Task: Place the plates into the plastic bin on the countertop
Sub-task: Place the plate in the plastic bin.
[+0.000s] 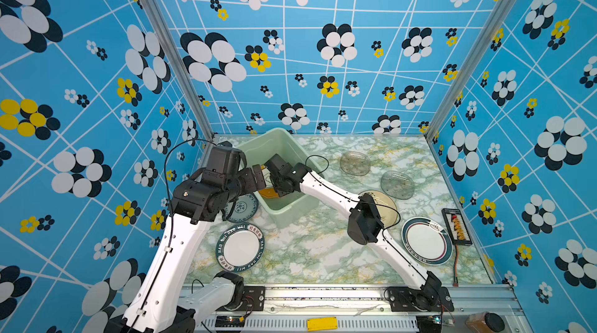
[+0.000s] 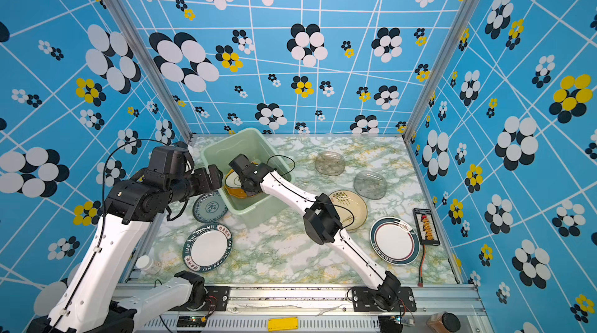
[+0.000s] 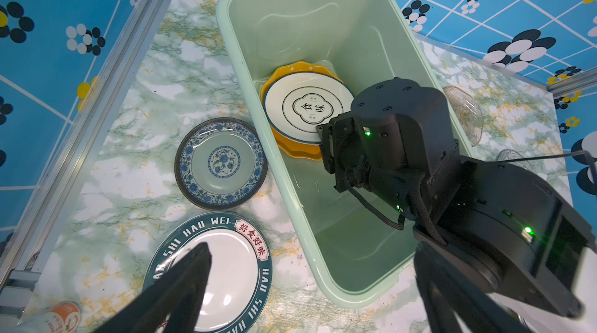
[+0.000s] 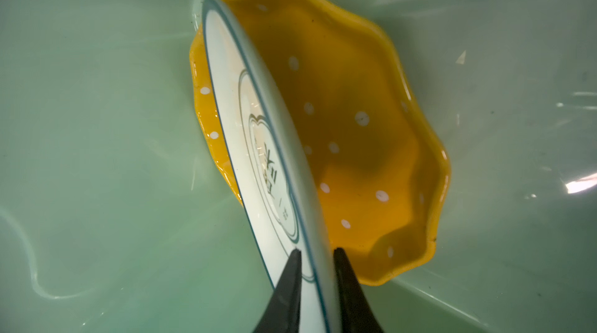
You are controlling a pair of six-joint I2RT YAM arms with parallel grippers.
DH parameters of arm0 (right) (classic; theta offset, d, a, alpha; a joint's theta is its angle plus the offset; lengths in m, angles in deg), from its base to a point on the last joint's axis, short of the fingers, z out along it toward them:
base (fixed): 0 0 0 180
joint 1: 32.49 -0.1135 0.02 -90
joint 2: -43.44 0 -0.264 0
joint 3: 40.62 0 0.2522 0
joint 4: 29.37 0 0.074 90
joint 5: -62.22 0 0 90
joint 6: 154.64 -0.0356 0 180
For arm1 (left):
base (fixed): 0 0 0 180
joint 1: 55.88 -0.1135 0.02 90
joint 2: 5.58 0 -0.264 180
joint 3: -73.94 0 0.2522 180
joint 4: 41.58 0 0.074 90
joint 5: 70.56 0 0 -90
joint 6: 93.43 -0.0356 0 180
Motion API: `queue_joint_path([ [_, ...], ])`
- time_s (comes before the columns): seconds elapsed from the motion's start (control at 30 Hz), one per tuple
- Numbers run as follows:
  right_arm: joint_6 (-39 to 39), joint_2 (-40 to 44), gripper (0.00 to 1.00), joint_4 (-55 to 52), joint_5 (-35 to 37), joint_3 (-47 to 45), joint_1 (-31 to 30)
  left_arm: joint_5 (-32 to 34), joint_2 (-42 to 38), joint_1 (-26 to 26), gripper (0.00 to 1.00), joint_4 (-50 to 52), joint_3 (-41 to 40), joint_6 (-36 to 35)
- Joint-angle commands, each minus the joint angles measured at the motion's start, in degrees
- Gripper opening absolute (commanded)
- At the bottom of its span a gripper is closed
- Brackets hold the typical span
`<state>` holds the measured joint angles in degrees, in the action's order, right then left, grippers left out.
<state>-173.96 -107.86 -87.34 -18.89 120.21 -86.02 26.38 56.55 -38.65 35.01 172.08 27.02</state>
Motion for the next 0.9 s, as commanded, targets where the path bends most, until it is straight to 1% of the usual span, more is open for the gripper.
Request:
queue_joint_path([
  [0.0,0.52,-1.76,0.24,2.99,0.36,1.40,-0.25,1.06,-0.62,-0.48,0.99,1.42,-0.75,-0.54],
  [0.13,1.07,-2.14,0.33,4.30,0.05,1.14,-0.28,1.41,-0.91,-0.46,0.99,2.00,-0.79,-0.60],
  [0.33,0.13,-3.27,0.44,6.02,-1.57,1.11,-0.33,2.18,-1.13,-0.51,0.99,2.64,-0.63,-0.61],
  [0.53,-0.62,-3.93,0.61,5.97,-2.69,1.13,-0.21,2.55,-0.88,-0.46,0.99,2.74,-0.62,-0.90],
  [0.67,-0.79,-4.35,0.69,5.61,-3.17,1.23,-0.06,2.53,-0.91,-0.52,0.99,2.95,-0.79,-0.95],
  [0.8,-0.73,-4.92,0.71,6.39,-3.83,1.34,0.10,2.78,-0.95,-0.51,0.99,3.06,-0.86,-0.96],
  [0.87,-0.76,-5.16,0.74,6.95,-3.95,1.39,0.18,2.93,-0.99,-0.53,0.99,2.95,-0.98,-1.01],
])
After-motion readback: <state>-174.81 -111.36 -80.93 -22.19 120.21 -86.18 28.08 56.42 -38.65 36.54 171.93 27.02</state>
